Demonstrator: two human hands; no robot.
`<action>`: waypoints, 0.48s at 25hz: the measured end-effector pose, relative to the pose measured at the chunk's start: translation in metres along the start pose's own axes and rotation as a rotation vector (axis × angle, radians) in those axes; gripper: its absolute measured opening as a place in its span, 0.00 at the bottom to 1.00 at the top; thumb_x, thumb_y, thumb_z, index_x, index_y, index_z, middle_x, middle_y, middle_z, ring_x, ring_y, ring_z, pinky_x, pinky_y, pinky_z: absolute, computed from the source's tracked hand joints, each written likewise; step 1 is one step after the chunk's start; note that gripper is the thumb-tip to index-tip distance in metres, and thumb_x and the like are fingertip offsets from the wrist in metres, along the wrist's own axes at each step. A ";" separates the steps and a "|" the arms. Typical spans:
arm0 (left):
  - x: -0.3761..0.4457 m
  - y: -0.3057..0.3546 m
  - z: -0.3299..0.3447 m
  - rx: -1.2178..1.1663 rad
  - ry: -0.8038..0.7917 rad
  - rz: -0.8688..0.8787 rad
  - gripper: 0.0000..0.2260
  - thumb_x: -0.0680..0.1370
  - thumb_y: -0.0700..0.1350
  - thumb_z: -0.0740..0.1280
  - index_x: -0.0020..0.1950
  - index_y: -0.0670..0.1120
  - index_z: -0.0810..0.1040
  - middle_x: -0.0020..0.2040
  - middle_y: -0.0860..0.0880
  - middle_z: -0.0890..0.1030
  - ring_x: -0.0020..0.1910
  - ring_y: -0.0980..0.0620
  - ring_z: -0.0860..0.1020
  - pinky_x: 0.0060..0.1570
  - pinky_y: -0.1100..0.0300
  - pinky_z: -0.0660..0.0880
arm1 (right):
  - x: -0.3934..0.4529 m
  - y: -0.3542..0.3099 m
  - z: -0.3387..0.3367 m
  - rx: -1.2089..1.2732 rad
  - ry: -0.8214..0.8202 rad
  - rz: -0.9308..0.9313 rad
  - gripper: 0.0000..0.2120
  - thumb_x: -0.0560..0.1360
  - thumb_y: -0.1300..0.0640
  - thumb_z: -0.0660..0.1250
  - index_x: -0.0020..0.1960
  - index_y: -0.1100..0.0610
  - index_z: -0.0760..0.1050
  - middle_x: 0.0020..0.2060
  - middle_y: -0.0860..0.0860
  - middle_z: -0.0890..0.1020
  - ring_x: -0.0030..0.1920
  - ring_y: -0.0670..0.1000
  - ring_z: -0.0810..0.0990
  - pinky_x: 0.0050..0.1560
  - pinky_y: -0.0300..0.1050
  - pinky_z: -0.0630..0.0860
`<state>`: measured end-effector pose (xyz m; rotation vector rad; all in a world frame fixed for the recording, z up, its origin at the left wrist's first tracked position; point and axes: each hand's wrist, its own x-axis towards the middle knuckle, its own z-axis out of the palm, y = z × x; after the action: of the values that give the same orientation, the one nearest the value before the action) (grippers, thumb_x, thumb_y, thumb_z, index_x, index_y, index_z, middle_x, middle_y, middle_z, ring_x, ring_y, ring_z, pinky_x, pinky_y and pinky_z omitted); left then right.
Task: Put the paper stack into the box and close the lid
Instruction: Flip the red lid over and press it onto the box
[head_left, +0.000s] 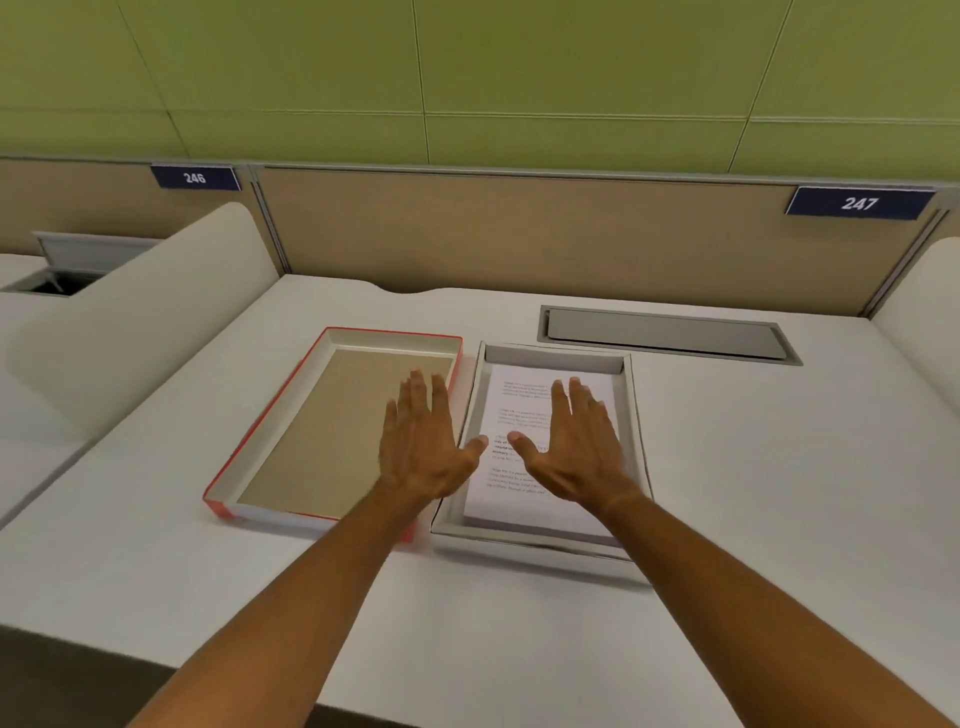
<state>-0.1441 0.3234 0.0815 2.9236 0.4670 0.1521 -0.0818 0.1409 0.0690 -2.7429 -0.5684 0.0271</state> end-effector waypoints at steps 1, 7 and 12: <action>-0.005 -0.007 0.001 0.019 0.011 0.001 0.44 0.73 0.69 0.55 0.79 0.47 0.40 0.80 0.43 0.40 0.79 0.41 0.42 0.75 0.46 0.43 | -0.002 -0.005 0.002 -0.023 0.004 -0.018 0.46 0.74 0.29 0.51 0.80 0.56 0.41 0.80 0.57 0.43 0.80 0.59 0.42 0.77 0.55 0.38; 0.002 -0.040 0.009 0.041 -0.023 0.020 0.44 0.73 0.68 0.56 0.78 0.46 0.40 0.80 0.42 0.41 0.79 0.41 0.42 0.75 0.45 0.43 | 0.003 -0.034 0.018 -0.129 0.013 -0.059 0.48 0.73 0.28 0.48 0.80 0.56 0.40 0.80 0.58 0.42 0.80 0.59 0.40 0.77 0.57 0.38; 0.027 -0.063 0.029 -0.025 -0.132 0.016 0.39 0.74 0.60 0.61 0.78 0.44 0.50 0.79 0.40 0.53 0.78 0.41 0.53 0.74 0.47 0.56 | 0.022 -0.056 0.042 -0.183 0.002 0.012 0.48 0.72 0.27 0.46 0.80 0.55 0.38 0.80 0.57 0.40 0.79 0.59 0.38 0.78 0.57 0.38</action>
<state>-0.1334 0.3866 0.0429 2.8900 0.4183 -0.0330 -0.0868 0.2116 0.0496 -2.9230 -0.5796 -0.0255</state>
